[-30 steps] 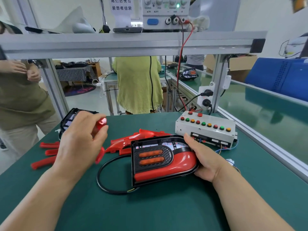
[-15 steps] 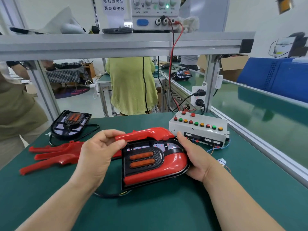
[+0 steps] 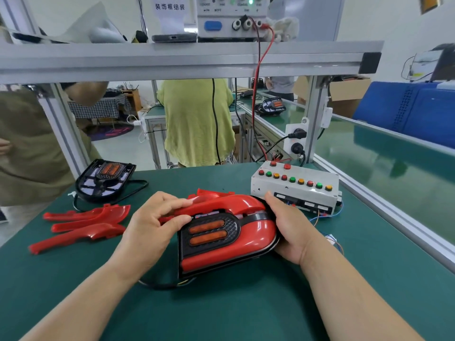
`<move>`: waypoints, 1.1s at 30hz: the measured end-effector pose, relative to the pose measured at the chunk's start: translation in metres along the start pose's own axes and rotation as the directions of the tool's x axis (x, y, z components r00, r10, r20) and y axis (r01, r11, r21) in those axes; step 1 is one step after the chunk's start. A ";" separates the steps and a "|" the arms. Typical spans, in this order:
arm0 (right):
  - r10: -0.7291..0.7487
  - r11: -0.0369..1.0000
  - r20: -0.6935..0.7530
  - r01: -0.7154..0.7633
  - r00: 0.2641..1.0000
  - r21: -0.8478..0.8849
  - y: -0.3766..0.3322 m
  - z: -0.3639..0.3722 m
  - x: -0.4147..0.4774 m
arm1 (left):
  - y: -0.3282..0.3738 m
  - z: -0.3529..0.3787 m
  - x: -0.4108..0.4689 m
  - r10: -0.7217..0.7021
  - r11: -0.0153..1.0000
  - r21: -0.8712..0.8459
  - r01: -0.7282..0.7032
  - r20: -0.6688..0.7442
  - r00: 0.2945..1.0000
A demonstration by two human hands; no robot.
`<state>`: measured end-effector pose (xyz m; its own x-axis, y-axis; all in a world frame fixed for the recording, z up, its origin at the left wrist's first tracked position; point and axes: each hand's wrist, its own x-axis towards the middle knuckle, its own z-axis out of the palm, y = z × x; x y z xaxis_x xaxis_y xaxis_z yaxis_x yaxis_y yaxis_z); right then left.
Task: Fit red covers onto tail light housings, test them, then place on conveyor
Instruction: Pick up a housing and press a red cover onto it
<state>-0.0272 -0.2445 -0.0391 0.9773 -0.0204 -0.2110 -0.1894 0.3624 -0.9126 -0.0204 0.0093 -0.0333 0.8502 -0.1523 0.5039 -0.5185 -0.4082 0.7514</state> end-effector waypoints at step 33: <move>0.045 0.994 0.061 -0.051 0.997 0.099 -0.004 0.002 -0.009 | -0.002 0.004 0.001 0.133 0.991 -0.022 -0.134 -0.025 0.991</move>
<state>-0.0347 -0.2437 -0.0330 0.9717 0.0526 -0.2303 -0.2287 0.4533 -0.8615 -0.0181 0.0066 -0.0362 0.7710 -0.1830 0.6100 -0.6294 -0.3644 0.6863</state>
